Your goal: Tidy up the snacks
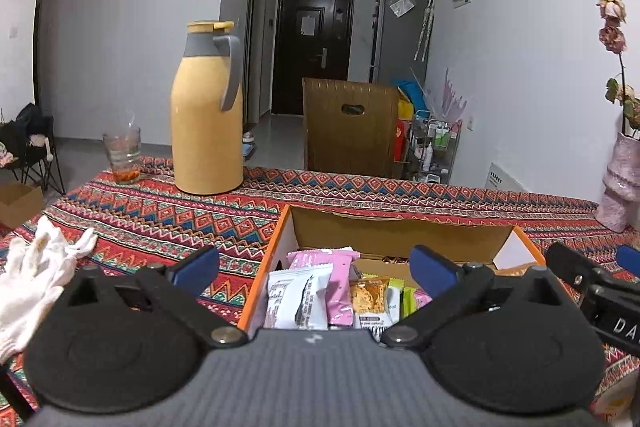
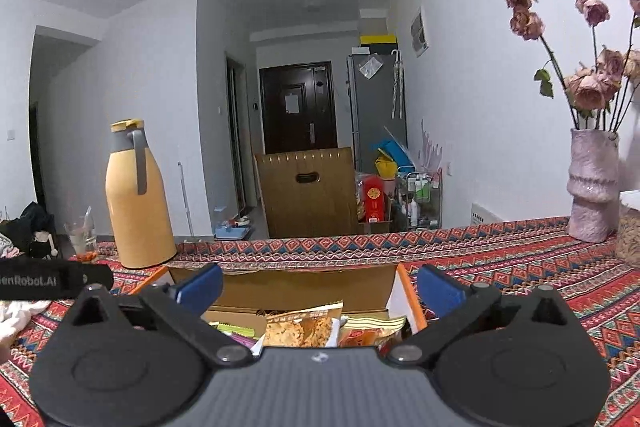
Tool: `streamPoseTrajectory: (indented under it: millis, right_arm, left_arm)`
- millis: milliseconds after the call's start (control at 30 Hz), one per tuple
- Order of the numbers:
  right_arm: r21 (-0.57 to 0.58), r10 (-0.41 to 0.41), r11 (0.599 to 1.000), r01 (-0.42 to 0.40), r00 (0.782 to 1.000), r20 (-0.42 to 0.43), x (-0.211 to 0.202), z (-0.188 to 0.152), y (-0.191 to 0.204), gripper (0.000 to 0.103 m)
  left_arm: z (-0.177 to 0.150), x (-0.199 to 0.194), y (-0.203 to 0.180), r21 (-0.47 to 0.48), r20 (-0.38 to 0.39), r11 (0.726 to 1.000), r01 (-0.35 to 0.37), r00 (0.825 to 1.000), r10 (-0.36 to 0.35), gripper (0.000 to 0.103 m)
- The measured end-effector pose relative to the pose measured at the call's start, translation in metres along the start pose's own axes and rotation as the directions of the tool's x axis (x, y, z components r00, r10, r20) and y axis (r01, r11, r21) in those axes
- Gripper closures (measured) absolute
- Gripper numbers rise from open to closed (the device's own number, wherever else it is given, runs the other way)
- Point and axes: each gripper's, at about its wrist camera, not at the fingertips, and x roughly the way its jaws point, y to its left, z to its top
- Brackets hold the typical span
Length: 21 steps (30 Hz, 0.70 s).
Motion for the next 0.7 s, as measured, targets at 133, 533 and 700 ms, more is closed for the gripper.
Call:
streamPoseTrajectory:
  millis: [133, 533, 700]
  right_arm:
    - [-0.016, 0.006, 1.000, -0.007, 0.999, -0.031, -0.020, -0.007, -0.002, 0.000]
    - [-0.054, 0.116, 0.988, -0.147, 0.921, -0.371, -0.010, -0.068, 0.039, 0.013]
    - [-0.061, 0.090, 0.989, -0.138, 0.868, -0.488, 0.017, -0.086, 0.058, 0.037]
  left_arm:
    - [-0.007, -0.015, 0.004, 0.018, -0.007, 1.000, 0.004, 1.000, -0.004, 0.000]
    - [-0.041, -0.028, 0.023, 0.049, -0.107, 0.999, -0.016, 0.994, 0.021, 0.000]
    - [-0.048, -0.031, 0.031, 0.057, -0.122, 0.998, -0.011, 0.992, 0.017, 0.000]
